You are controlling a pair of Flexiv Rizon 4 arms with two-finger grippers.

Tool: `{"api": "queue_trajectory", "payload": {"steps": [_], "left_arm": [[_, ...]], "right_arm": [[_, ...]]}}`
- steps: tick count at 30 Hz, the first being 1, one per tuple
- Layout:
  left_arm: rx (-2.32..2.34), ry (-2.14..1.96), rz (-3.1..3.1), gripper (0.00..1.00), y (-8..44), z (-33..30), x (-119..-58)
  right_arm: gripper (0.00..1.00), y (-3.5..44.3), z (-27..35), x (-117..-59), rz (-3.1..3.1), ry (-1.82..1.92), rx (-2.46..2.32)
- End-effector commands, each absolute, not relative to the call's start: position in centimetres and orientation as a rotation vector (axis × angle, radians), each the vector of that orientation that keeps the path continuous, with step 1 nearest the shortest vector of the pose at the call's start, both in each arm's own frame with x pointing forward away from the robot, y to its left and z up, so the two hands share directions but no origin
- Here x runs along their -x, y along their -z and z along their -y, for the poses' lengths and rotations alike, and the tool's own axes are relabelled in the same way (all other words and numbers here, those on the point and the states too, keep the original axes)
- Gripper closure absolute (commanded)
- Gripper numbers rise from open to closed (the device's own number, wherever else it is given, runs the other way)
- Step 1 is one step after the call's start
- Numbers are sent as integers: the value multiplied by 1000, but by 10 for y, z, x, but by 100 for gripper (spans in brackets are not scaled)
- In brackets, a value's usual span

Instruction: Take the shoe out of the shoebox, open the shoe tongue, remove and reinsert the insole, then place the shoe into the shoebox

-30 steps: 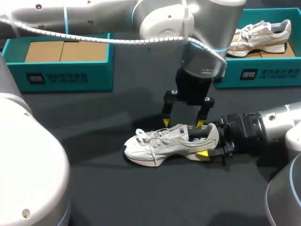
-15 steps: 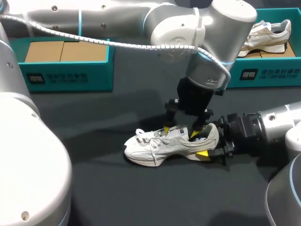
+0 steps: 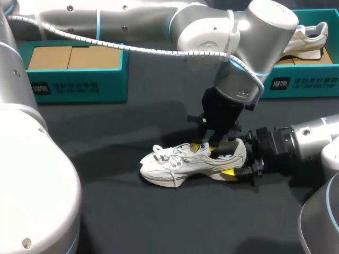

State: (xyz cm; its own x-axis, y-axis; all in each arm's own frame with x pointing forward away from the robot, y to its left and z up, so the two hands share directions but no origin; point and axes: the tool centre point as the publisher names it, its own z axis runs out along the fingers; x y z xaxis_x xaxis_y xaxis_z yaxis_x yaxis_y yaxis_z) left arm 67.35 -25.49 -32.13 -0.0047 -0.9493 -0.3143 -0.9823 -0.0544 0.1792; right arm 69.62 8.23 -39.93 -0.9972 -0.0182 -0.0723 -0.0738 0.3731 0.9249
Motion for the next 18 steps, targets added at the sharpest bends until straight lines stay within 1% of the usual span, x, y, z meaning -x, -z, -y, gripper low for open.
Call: {"api": "queue_trajectory", "payload": {"steps": [1,18], "left_arm": [[2207,-465,-2018,100,310,245,-665],[2379,-65,-2097,100,300,194,-663]], "right_arm": [[100,398,-83,-695,-2562,-1724,84],[100,398,-83,-695,-2562,-1724,84]]}}
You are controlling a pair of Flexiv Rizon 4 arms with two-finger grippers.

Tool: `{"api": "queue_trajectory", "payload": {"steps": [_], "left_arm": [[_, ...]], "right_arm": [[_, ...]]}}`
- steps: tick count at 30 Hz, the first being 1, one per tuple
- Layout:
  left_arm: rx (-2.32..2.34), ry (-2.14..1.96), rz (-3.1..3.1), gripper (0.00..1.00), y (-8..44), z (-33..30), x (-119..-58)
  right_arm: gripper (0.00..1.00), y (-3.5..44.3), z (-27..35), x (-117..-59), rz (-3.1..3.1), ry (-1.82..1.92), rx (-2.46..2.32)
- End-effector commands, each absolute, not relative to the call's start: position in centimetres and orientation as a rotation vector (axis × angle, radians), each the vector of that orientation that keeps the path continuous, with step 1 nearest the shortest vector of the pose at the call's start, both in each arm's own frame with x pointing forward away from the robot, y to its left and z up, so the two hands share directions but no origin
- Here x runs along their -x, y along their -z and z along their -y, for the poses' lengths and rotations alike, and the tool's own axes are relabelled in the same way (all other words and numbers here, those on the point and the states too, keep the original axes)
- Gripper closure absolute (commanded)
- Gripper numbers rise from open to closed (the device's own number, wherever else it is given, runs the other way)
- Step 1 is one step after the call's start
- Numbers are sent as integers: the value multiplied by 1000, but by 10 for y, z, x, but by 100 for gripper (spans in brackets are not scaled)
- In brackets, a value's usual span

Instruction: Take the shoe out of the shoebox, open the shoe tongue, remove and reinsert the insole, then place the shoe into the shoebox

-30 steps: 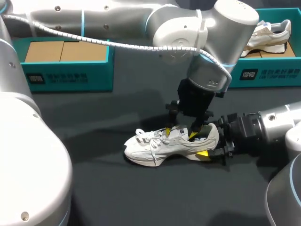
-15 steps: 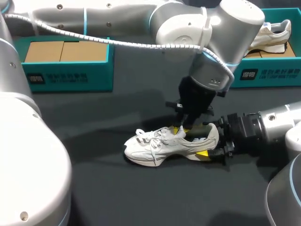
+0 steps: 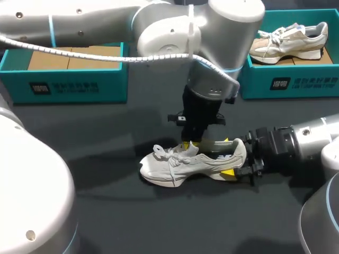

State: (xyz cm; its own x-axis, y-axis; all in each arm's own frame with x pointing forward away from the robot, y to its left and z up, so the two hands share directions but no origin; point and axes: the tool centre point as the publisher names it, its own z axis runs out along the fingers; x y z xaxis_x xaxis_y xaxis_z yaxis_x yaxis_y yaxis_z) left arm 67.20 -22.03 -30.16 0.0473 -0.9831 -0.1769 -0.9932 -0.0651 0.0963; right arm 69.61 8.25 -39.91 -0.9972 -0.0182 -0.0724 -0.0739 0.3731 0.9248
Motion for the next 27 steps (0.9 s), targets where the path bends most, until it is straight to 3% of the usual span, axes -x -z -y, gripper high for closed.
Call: {"api": "queue_trajectory", "payload": {"steps": [1,20,23,27], "left_arm": [[2388,-44,-2104,100,301,190,-662],[2300,-172,-2109,98,341,160,-661],[2290,-234,-2067,66,346,154,-663],[2289,-250,-2070,55,343,144,-663]], "right_arm": [[100,398,-83,-695,-2562,-1724,84],[100,398,-83,-695,-2562,-1724,84],[100,398,-83,-695,-2562,-1724,84],[100,398,-83,-695,-2562,-1724,84]]}}
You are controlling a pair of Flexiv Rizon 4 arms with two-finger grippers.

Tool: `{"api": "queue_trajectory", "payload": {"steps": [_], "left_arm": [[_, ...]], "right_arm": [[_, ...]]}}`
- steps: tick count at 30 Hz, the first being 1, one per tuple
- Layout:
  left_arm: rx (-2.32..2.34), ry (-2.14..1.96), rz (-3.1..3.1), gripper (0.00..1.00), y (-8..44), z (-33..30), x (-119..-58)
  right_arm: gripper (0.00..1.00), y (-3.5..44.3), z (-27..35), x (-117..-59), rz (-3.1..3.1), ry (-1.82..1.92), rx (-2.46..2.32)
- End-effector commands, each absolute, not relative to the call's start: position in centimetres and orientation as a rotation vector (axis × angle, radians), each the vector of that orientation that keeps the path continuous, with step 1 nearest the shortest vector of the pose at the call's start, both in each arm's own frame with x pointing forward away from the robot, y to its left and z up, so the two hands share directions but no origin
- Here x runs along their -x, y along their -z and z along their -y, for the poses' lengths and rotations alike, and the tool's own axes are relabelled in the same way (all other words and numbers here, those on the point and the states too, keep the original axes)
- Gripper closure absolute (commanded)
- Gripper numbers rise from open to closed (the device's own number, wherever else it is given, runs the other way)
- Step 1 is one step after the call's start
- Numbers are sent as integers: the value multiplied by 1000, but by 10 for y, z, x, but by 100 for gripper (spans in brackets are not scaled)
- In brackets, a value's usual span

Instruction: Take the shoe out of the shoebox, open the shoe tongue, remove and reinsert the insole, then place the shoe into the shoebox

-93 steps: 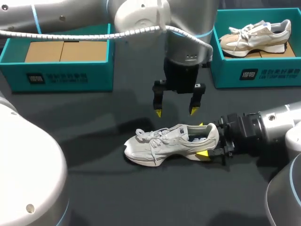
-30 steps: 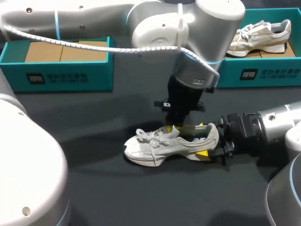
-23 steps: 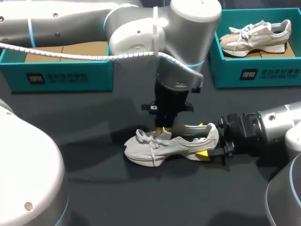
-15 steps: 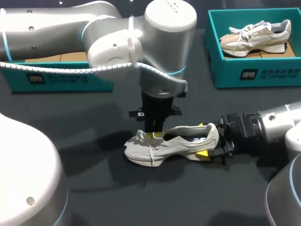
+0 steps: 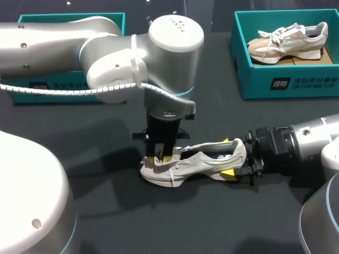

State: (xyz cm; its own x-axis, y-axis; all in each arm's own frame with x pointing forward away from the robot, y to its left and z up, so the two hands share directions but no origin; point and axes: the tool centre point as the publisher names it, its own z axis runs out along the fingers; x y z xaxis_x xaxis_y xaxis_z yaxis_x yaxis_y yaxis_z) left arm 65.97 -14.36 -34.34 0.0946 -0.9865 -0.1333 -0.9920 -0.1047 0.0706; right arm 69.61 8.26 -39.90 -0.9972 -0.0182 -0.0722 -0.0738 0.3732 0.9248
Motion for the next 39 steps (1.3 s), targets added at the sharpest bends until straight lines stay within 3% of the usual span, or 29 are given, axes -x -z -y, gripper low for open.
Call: {"api": "queue_trajectory", "payload": {"steps": [1,3,9,27,28,29,31,32,39], "left_arm": [[2289,-250,-2069,53,341,142,-662],[2274,-246,-2071,50,338,140,-662],[2176,-236,-2109,25,329,138,-660],[1965,92,-2434,29,258,191,-693],[1905,114,-2490,37,253,197,-694],[1822,118,-2564,59,249,202,-694],[1579,104,-2782,95,242,208,-692],[1392,107,-2917,100,239,208,-689],[1310,117,-2991,100,236,207,-689]], "right_arm": [[100,398,-83,-695,-2562,-1724,84],[100,398,-83,-695,-2562,-1724,84],[100,398,-83,-695,-2562,-1724,84],[100,398,-83,-695,-2562,-1724,84],[100,398,-83,-695,-2562,-1724,84],[100,398,-83,-695,-2562,-1724,84],[100,398,-83,-695,-2562,-1724,84],[100,398,-83,-695,-2562,-1724,84],[100,398,-83,-695,-2562,-1724,84]]}}
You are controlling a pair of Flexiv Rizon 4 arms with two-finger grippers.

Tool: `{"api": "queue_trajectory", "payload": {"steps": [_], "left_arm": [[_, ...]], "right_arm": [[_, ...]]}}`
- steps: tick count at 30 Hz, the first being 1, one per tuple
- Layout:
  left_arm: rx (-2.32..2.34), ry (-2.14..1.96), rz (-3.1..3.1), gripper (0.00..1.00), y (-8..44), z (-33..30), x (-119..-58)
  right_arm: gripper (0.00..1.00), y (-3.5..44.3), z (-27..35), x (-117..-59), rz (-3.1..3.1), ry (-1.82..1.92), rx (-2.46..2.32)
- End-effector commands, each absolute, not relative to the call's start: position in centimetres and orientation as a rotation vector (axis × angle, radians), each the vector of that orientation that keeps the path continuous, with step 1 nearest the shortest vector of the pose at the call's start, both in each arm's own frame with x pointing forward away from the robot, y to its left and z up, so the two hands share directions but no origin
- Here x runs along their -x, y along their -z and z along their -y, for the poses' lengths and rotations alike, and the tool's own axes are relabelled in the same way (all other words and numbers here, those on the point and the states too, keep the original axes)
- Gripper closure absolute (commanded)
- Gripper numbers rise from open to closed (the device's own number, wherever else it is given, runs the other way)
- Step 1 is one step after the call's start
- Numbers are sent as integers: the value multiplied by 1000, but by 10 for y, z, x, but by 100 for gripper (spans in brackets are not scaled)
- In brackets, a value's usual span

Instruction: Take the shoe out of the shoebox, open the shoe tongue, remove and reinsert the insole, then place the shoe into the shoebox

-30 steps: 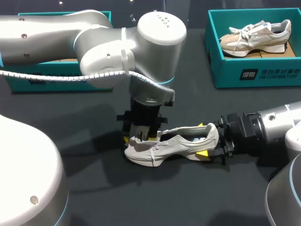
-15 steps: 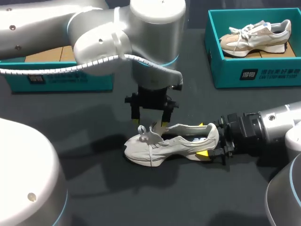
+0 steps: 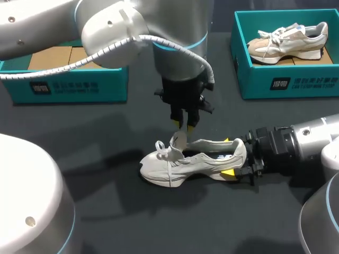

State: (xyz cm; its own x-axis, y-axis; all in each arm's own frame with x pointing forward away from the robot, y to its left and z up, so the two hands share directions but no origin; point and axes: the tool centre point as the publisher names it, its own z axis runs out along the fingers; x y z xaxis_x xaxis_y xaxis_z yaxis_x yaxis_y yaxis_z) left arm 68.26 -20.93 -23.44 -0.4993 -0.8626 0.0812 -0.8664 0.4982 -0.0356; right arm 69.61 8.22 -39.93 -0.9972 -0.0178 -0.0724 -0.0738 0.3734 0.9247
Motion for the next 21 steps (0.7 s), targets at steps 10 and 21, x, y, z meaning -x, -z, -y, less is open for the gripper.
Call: {"api": "queue_trajectory", "payload": {"steps": [10,21], "left_arm": [[-680,-145,2959,100,252,220,-679],[-433,-255,2979,100,261,228,-682]], "right_arm": [[100,398,-83,-695,-2562,-1724,84],[100,398,-83,-695,-2562,-1724,84]]}}
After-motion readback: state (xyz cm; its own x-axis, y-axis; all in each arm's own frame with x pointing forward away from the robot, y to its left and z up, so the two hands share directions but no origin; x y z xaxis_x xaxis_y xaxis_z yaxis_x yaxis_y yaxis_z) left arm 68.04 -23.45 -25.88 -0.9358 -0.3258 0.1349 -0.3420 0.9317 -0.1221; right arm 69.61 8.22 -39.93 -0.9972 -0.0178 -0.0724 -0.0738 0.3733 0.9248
